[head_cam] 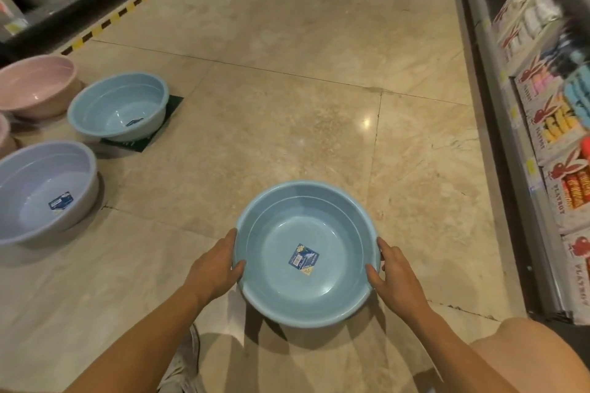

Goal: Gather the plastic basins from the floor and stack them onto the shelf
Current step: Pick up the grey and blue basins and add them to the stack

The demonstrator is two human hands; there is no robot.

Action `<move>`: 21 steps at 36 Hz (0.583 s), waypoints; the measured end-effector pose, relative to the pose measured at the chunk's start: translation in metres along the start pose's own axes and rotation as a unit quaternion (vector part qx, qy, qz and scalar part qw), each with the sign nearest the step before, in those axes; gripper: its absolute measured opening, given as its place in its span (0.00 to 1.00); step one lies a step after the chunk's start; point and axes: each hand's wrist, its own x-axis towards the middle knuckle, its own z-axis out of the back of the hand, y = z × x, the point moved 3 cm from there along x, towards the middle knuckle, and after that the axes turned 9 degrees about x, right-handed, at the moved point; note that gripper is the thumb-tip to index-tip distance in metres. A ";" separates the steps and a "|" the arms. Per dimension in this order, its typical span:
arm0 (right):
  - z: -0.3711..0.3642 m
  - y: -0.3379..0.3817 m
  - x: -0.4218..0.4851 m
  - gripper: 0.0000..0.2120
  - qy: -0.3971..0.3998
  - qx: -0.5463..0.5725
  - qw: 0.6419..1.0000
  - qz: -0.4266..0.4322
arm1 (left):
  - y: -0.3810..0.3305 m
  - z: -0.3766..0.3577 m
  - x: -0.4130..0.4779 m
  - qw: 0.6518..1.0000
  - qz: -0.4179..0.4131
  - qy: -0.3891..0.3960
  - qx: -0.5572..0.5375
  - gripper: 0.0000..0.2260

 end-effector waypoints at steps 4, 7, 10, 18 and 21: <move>-0.007 -0.002 0.001 0.31 -0.008 -0.003 1.000 -0.005 | 0.002 -0.004 0.003 1.000 0.017 0.018 0.017 0.30; -0.010 -0.004 0.002 0.31 -0.006 -0.004 1.000 -0.011 | 0.002 -0.007 0.005 0.999 0.030 0.037 0.027 0.31; -0.013 -0.005 0.003 0.30 -0.010 -0.002 1.000 -0.014 | -0.001 -0.011 0.006 0.998 0.036 0.051 0.019 0.33; -0.016 -0.002 0.002 0.31 -0.022 -0.004 0.999 -0.030 | -0.004 -0.012 0.011 0.995 0.049 0.080 0.019 0.37; -0.015 0.003 0.001 0.31 -0.021 0.004 0.999 -0.042 | -0.005 -0.009 0.012 0.995 0.055 0.084 0.017 0.36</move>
